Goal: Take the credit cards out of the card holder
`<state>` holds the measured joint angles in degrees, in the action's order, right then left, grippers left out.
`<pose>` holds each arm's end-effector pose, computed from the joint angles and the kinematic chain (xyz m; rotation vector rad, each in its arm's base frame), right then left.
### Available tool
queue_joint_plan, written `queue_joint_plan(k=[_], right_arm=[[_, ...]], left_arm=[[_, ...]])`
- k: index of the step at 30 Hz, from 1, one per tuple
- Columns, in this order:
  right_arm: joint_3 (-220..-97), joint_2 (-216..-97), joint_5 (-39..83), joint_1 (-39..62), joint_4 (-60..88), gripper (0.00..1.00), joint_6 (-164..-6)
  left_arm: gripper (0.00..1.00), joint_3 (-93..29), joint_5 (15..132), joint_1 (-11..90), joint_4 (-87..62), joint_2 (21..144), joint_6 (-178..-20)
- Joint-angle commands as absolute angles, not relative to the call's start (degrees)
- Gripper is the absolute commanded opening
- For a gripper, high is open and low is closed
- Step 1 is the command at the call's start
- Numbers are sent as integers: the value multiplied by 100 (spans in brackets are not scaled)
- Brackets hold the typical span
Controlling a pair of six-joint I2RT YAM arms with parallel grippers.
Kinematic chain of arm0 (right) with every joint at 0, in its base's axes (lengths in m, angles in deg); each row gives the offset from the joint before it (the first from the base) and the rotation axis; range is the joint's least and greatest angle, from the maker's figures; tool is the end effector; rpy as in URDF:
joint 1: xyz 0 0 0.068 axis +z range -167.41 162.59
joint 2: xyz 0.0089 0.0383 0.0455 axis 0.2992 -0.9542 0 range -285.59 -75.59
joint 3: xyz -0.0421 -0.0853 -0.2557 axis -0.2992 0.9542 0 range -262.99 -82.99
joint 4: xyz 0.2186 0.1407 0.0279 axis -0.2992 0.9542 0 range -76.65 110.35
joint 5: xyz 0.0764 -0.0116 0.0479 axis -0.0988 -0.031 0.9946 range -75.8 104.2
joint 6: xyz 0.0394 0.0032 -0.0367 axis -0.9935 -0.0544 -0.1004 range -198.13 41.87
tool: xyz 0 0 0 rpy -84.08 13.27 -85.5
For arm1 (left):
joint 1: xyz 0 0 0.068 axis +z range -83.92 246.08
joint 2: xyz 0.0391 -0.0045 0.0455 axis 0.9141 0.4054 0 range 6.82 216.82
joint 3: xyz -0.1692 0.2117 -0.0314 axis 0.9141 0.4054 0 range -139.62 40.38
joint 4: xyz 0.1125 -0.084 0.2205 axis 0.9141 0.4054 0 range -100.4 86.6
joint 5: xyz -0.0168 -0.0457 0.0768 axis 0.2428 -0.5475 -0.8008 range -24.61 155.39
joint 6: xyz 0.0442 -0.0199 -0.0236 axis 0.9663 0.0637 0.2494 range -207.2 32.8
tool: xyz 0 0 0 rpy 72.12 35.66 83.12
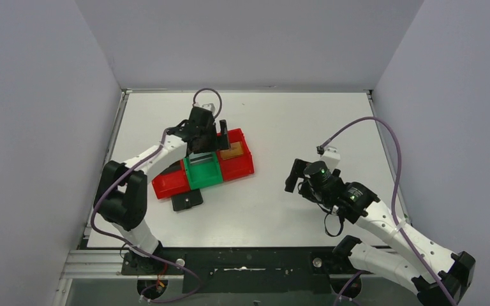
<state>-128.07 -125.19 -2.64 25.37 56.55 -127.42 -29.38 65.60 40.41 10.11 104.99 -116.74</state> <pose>0.1321 0.1082 0.2750 0.2729 2.3829 0.4203 0.3365 -0.1619 0.2285 -0.0818 2.4720 -0.4333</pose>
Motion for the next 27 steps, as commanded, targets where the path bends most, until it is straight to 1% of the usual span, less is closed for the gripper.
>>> queue_joint_plan(k=[1,8,13,15,20,23,27], right_arm=[[-13039,-12528,-277,2510,5172,98,-12737],[-13092,-13054,295,2529,4564,98,-12807],[-13517,-14037,509,2539,4153,98,-12576],[-13877,-14600,564,2549,4072,98,-12380],[-15157,-16131,179,2594,4414,98,-12071],[-15963,-16979,49,2561,4608,98,-11831],[-16752,-17831,-56,2486,4806,98,-11544]], left_arm=[[85,-3208,6325,4072,1028,9720,-11586],[87,-2847,6068,4250,1254,8894,-11550],[88,-2092,5775,4760,1565,7891,-11645],[89,-1715,5637,5013,1738,7412,-11691],[92,-1080,5050,5602,2300,6285,-11856],[92,-907,4906,5819,2638,5869,-11967],[93,-788,4574,5896,2873,5496,-12192]])
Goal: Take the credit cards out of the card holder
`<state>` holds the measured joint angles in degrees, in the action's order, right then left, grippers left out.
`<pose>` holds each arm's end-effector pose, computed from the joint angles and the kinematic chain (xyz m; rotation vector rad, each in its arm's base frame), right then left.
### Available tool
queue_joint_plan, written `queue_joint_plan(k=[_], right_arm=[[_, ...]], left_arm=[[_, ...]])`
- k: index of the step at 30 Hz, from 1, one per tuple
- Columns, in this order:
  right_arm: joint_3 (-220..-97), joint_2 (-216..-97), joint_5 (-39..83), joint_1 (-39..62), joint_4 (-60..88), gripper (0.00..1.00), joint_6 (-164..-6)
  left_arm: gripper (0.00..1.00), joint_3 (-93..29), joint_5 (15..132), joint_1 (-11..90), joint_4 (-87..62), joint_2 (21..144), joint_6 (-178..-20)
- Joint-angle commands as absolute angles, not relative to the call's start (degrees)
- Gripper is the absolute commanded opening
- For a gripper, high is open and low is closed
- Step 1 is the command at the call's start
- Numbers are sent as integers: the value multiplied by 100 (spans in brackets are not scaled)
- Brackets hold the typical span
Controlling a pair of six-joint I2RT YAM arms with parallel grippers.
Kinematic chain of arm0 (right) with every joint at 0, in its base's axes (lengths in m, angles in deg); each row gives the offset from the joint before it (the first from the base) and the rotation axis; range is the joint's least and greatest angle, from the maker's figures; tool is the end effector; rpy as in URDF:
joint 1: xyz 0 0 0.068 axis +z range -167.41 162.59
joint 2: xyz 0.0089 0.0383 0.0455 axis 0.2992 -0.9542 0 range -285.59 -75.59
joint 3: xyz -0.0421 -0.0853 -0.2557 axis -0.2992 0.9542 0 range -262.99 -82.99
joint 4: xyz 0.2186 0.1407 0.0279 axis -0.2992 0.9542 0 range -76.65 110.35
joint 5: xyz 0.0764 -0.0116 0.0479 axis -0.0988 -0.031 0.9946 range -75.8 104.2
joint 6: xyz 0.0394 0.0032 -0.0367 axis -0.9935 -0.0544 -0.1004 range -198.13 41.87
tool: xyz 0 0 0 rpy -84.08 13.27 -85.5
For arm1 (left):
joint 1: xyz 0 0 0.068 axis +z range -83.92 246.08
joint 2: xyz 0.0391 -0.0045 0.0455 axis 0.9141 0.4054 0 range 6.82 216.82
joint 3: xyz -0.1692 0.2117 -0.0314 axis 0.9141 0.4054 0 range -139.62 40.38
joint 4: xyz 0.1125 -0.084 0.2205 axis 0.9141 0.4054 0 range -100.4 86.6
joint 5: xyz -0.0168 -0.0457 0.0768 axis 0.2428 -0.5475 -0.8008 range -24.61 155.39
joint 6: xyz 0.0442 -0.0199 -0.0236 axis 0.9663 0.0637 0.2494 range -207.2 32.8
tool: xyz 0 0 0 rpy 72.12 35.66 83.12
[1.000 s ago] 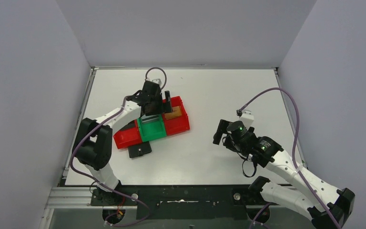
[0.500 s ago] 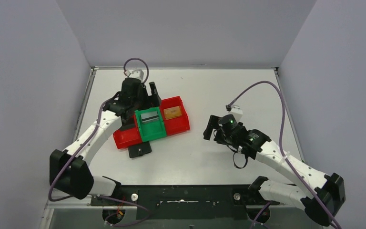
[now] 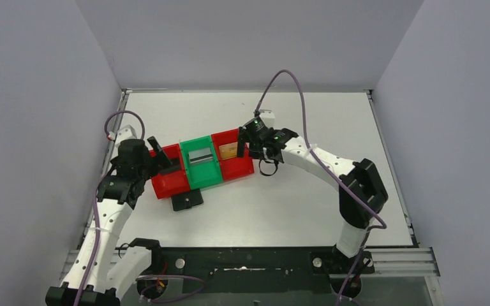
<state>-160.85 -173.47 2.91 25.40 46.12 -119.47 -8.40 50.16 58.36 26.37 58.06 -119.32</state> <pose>0.2782 0.2482 0.2607 0.0514 2.5068 0.3814 0.1854 -0.0157 0.3003 -0.6078 2.1439 -0.0799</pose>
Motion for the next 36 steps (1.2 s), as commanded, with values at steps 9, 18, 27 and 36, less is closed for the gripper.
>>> queue_joint_plan(k=[9,18,27,36], right_arm=[[-17758,-18893,-14,2083,4941,98,-11325],[-17738,-19094,-172,1792,4825,98,-11645],[-16732,-18407,-432,1582,4505,98,-12005],[-15733,-17619,-459,1335,4311,98,-12118]], left_arm=[[94,-622,4649,5932,2924,5275,-12482],[94,-464,4880,5940,2830,5204,-12517],[94,-226,5502,5945,2495,5331,-12481],[93,-24,6507,5940,1478,6081,-12335]])
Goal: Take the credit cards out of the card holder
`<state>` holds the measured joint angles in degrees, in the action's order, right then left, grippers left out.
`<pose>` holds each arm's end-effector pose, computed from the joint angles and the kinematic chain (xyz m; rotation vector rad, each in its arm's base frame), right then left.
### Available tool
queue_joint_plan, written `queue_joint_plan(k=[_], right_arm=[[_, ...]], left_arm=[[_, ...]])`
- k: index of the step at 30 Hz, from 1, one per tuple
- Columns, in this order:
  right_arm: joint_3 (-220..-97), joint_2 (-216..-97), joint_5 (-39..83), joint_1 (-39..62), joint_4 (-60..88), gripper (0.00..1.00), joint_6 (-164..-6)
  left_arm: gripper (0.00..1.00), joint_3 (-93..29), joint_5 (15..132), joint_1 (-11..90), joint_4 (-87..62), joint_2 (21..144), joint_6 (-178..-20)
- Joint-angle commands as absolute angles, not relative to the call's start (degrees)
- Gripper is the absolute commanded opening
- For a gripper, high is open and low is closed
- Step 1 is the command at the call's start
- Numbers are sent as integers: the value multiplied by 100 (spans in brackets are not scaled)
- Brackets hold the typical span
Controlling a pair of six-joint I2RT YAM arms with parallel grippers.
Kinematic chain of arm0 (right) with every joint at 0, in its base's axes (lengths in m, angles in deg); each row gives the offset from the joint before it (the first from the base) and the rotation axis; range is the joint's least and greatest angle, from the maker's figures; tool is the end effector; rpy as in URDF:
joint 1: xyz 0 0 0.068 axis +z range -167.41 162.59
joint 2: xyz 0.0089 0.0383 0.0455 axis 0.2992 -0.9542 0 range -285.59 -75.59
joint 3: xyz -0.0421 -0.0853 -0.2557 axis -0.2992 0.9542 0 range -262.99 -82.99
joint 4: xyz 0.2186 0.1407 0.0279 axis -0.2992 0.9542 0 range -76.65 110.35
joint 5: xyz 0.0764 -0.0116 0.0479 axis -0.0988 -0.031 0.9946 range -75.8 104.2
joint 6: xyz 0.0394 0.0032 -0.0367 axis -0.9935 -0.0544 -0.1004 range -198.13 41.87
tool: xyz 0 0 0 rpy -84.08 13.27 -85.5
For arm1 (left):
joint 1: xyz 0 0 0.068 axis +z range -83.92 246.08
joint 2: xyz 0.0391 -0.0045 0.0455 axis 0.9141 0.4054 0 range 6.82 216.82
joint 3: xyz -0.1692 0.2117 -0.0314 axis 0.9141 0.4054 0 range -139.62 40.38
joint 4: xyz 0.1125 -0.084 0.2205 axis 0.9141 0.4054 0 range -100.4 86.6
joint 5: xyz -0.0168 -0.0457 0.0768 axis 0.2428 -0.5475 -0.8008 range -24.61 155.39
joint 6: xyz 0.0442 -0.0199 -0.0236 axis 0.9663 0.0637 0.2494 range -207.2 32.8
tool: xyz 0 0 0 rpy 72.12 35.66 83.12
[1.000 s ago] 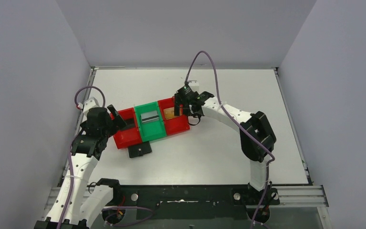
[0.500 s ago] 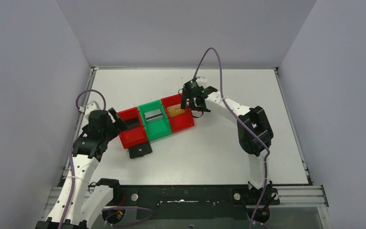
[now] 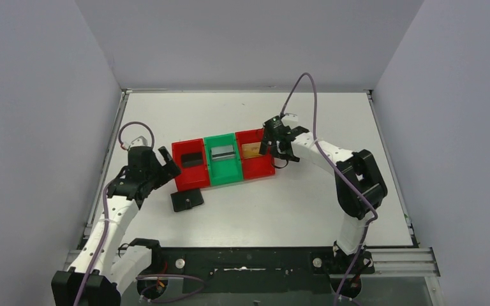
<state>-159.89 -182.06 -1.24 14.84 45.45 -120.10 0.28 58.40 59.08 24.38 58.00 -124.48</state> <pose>0.3339 0.1995 0.2025 0.3075 2.5699 0.1142 0.1816 -0.0180 0.2526 -0.6770 2.2771 -0.2284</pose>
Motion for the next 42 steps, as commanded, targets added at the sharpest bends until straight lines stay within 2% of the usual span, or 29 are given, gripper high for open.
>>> queue_joint_plan(k=[1,8,15,21,27,42], right_arm=[[-15655,-17533,-453,1304,4305,98,-12105],[-15199,-17078,-262,903,4204,98,-11892],[-14864,-16766,-118,451,4183,98,-11784],[-14731,-16382,699,294,3965,98,-11525],[-14341,-15545,1482,282,3614,98,-11452],[-12224,-13061,2107,345,3584,98,-12478]], left_arm=[[94,-53,6662,5941,1334,6192,-12272],[93,-321,7569,5932,790,6846,-12018],[93,-176,7676,5931,592,6936,-12027],[89,-160,8530,5858,-44,7459,-12092],[89,-549,8485,5660,-267,8145,-12099],[88,-1252,8478,5151,-733,9245,-12198]])
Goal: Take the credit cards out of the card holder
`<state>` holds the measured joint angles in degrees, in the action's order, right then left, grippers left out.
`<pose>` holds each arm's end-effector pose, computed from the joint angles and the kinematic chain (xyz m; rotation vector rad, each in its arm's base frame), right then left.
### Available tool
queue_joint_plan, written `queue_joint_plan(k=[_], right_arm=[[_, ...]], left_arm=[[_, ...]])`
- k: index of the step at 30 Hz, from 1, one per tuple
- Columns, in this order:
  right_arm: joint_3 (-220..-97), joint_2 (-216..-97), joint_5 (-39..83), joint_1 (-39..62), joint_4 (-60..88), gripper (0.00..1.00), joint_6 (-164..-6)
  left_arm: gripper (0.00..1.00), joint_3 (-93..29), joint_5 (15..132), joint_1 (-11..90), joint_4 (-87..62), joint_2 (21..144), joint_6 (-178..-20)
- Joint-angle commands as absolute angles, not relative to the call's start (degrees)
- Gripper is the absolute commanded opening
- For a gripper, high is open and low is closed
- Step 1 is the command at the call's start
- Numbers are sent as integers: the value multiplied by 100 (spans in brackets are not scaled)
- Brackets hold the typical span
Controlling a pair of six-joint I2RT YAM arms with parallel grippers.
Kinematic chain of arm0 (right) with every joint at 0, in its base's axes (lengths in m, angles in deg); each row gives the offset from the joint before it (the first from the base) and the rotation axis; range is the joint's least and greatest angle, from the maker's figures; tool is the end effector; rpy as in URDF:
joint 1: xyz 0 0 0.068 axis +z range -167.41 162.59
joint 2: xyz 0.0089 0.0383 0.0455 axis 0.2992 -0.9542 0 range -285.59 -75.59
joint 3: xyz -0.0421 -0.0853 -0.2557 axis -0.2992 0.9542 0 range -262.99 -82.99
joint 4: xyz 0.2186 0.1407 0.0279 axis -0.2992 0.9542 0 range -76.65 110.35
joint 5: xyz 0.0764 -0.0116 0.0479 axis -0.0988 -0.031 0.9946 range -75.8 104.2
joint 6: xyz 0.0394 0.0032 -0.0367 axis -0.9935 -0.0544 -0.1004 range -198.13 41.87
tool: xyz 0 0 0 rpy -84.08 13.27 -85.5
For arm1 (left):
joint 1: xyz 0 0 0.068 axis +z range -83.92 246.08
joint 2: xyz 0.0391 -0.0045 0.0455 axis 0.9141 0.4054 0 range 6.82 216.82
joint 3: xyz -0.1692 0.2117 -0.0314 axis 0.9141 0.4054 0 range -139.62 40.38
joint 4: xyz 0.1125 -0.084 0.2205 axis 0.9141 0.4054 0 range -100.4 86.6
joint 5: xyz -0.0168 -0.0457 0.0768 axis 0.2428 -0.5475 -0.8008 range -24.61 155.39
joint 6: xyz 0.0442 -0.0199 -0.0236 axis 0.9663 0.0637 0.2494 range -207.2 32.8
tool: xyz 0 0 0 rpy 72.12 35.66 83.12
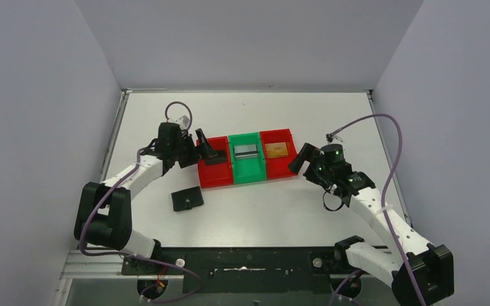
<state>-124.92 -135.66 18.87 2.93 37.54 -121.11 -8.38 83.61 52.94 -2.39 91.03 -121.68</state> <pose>0.2059 0.0794 0.2492 0.4284 2.3592 0.6391 0.2953 -0.0804 0.2088 -0.2829 2.3992 -0.7719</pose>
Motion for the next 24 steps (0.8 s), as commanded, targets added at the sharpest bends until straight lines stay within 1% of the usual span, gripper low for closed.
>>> queue_joint_plan(k=[1,5,7,9,12,14,16,20,24], right_arm=[[-12143,-12969,2107,350,3627,98,-12512],[-11893,-12730,2199,368,3715,98,-12686],[-11802,-12638,2303,441,3669,98,-12791],[-11744,-12554,2270,584,3628,98,-12898],[-11674,-12463,2106,836,3570,98,-13042],[-11634,-12488,2032,963,3531,98,-13139],[-11608,-12579,1990,1089,3509,98,-13230],[-11628,-12744,1859,1358,3454,98,-13451],[-11718,-12795,1676,1563,3575,98,-13601]], left_arm=[[88,-1273,8440,5135,-724,9253,-12177],[89,-1254,8044,5175,-585,9032,-12128],[93,-1260,7640,5193,-279,8828,-12070],[94,-1246,7001,5210,294,8533,-12035],[95,-1064,5661,5278,978,7943,-12191],[95,-819,5144,5397,1306,7528,-12367],[95,-488,5102,5474,1358,7162,-12447],[95,65,5556,5523,1230,6885,-12640],[89,444,5861,5536,1136,6985,-12861]])
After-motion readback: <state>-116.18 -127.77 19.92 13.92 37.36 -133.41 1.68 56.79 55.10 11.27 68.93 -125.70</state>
